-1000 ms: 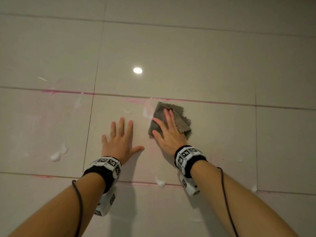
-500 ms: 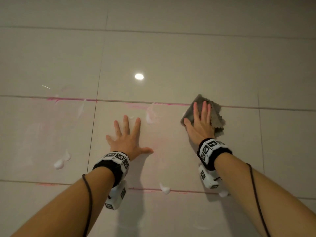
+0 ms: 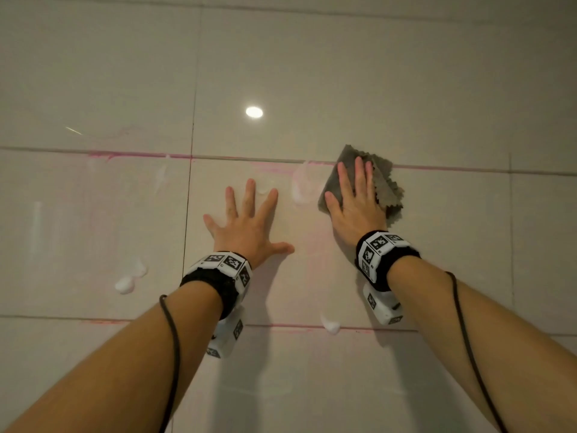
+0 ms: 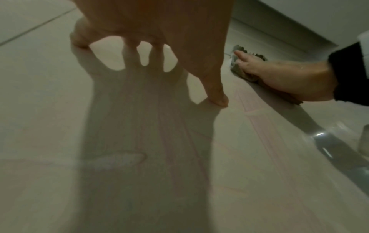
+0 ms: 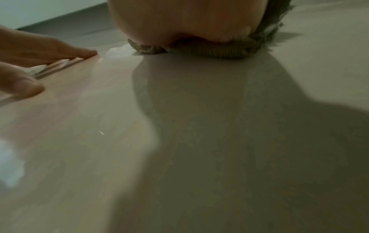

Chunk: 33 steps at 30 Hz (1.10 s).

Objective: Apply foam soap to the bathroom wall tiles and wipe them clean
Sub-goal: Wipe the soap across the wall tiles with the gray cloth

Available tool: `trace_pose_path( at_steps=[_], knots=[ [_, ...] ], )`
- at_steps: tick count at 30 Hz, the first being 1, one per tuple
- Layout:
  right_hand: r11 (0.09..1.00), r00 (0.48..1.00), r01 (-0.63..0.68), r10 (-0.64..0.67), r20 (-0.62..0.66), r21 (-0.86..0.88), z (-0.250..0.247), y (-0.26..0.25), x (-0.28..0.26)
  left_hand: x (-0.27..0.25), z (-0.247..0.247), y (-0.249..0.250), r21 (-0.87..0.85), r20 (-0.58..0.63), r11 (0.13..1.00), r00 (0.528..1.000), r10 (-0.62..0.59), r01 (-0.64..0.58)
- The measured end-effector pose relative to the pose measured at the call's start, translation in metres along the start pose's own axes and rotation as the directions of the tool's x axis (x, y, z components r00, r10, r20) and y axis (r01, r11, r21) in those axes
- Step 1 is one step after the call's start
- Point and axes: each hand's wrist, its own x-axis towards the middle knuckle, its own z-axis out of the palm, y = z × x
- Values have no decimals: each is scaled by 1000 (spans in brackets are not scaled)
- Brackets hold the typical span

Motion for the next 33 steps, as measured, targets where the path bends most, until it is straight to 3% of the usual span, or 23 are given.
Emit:
trace_pose_path(
  at_steps=[12,19,25,33],
  knots=[
    [999,999,34,-34,25,-1,3,-7,-1,-4,-1,-8,-12,-22,1000,1000,-14,14],
    [997,997,77,-77,29,8,10,-36,6,-3,-1,-23,2,-47,1000,999,-1,1],
    [997,996,72,-72,46,5,23,-73,12,-3,-3,-67,-11,-110,1000,994,24,-25],
    [997,993,66,-62,100,-38,40,-133,13,-2,-9,-128,10,-126,988,980,154,-154]
  ],
)
